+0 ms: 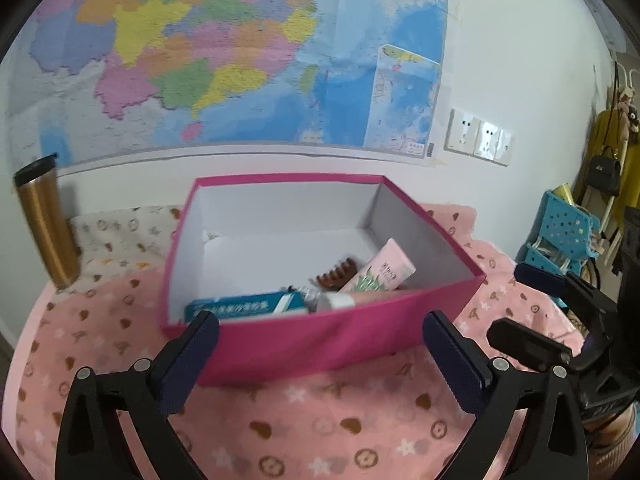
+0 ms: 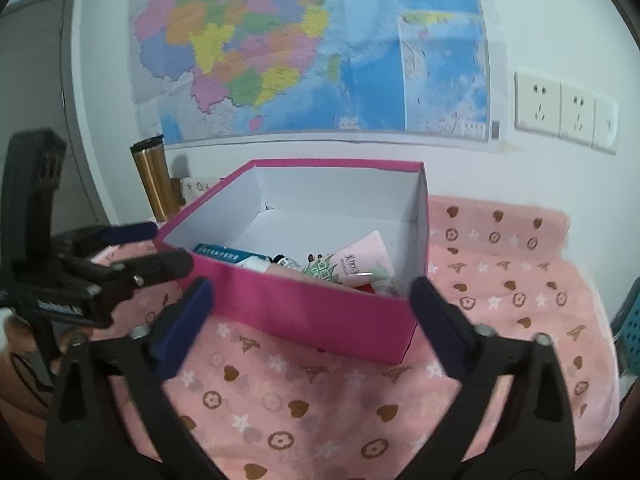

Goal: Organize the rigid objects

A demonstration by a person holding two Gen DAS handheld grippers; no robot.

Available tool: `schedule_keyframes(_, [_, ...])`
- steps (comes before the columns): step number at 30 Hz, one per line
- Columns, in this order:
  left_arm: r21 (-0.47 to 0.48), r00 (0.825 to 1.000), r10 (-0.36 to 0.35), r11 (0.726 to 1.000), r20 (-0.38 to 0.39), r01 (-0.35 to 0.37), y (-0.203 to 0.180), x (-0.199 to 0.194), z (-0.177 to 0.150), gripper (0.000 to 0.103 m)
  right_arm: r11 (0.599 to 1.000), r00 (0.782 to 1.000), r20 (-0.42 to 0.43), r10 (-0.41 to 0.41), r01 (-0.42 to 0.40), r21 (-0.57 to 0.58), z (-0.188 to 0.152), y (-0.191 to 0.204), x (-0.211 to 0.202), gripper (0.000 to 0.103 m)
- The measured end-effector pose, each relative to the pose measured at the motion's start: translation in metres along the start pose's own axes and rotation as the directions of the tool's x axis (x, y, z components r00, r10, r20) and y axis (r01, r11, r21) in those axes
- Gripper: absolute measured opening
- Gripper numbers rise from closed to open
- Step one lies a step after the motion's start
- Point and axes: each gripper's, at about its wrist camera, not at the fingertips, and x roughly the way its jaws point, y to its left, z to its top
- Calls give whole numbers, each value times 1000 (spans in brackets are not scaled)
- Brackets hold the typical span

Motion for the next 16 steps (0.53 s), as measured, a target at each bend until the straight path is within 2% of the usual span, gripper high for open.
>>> schedule_keyframes(11, [-49, 992, 125, 991, -30, -126, 15, -13, -35, 103, 999, 999, -48, 9, -7, 40, -28, 16, 1, 103])
schedule_keyframes(16, [-40, 993, 118, 992, -25, -119, 15, -14, -44, 103, 1000, 997, -73, 2, -1, 19, -34, 22, 2, 103])
